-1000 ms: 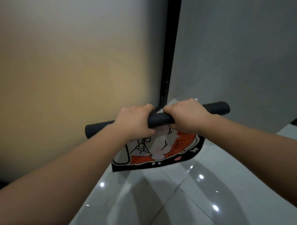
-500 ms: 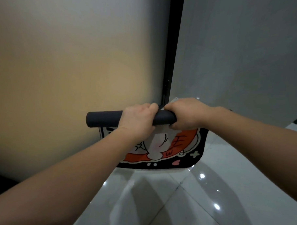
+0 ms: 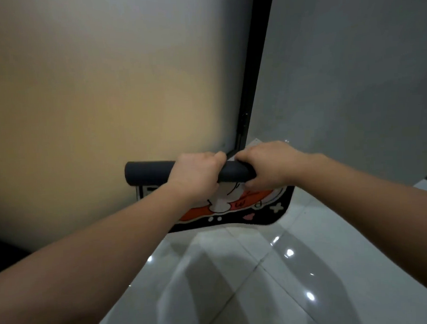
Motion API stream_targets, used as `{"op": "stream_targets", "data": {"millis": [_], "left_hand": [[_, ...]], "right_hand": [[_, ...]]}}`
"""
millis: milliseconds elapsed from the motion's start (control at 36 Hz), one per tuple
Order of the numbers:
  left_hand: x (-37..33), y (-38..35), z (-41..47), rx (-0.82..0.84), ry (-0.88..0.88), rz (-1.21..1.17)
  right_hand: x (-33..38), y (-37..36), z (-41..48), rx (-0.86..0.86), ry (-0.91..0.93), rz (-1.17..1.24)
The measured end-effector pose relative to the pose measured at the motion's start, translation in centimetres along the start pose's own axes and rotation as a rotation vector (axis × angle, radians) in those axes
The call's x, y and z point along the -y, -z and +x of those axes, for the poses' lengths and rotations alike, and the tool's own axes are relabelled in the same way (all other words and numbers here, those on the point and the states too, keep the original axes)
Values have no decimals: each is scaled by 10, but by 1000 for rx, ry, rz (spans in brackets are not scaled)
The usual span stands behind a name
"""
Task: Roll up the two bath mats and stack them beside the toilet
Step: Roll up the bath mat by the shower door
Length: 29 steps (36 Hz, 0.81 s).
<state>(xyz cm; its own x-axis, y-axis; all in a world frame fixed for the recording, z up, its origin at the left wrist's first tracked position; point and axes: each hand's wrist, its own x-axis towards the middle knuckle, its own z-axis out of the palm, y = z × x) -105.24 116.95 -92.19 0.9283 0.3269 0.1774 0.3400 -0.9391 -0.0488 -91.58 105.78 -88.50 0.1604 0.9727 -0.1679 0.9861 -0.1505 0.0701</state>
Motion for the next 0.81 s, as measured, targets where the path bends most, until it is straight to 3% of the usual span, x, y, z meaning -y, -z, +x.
{"op": "stream_targets", "data": {"millis": [56,139,222,333,444,556,639,694,806], "left_hand": [[-2,-2,-2,-74,-37,16],[-4,-2,-1,-86,-23,-3],[-3,0,4,-35,-12,-60],[5,4,12,271,77,-346],[10,1,9,383,118,-501],[6,1,5,251,111,-304],[-1,-3,2,45,33,-15],[-3,-4,0,-20,5,41],[-4,-4,1,-17,-1,9]], "right_hand": [[-3,5,-1,116,-31,152],[-6,4,-2,102,-45,277],[-6,-1,-3,19,-23,149],[-7,-13,-6,-249,108,-241],[-5,-21,-6,-402,214,-291],[1,-18,-3,-295,129,-239],[-1,-6,3,-36,-11,3],[-4,-1,4,115,-64,208],[-6,-2,3,119,-92,253]]}}
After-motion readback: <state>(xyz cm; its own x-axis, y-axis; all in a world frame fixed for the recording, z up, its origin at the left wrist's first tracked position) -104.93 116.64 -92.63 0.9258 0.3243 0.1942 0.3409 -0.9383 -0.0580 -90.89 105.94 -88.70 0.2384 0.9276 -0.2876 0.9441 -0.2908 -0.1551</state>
